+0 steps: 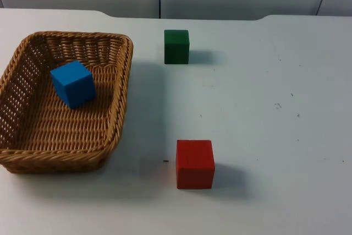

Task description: Pick up the basket with the left hand and place the blue cube into the basket with the right hand.

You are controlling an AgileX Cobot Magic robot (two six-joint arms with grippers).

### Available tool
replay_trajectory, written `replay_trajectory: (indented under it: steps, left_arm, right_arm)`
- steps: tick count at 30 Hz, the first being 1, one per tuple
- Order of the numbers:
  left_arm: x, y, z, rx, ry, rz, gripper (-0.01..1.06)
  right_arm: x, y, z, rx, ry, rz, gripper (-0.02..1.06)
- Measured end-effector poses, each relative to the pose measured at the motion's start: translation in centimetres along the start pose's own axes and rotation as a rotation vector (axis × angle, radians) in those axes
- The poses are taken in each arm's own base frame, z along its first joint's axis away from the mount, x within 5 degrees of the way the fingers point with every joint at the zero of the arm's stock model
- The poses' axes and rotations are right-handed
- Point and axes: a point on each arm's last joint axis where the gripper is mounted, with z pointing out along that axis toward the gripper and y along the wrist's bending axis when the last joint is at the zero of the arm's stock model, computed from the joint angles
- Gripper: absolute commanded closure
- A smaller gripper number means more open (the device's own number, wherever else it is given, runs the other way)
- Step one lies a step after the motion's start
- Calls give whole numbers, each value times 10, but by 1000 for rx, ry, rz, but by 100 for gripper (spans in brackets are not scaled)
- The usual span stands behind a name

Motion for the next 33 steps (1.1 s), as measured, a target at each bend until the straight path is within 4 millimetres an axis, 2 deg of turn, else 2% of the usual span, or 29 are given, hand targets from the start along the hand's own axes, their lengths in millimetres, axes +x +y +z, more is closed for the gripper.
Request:
replay_trajectory:
  steps: [3,4,7,11,18,22,25,27,28,33]
  left_arm:
    - [25,-6,-19,-87,20,-19,12]
    - [25,-6,-19,-87,20,-19,12]
    - [46,-8,-31,-138,77,-25,12]
    - [59,-8,-36,-120,154,14,12]
    - [67,-15,-56,-73,110,67,12]
    - [81,-23,-88,-88,-15,108,12]
    - [87,-26,-97,-89,-55,117,12]
    - [91,-26,-98,-83,-28,104,12]
    - [91,-26,-98,-83,-28,104,12]
    - [104,-24,-89,-76,66,27,12]
  right_arm:
    - [6,1,1,-3,19,3,31]
    - [6,1,1,-3,19,3,31]
    - [13,2,2,-8,39,13,31]
    - [24,4,3,-13,72,27,31]
    - [37,5,1,-17,110,46,31]
    - [49,6,-17,-15,102,49,31]
    - [55,6,-28,-14,86,52,31]
    - [61,6,-40,-11,67,53,31]
    - [61,6,-40,-11,67,53,31]
    - [72,4,-71,10,32,65,31]
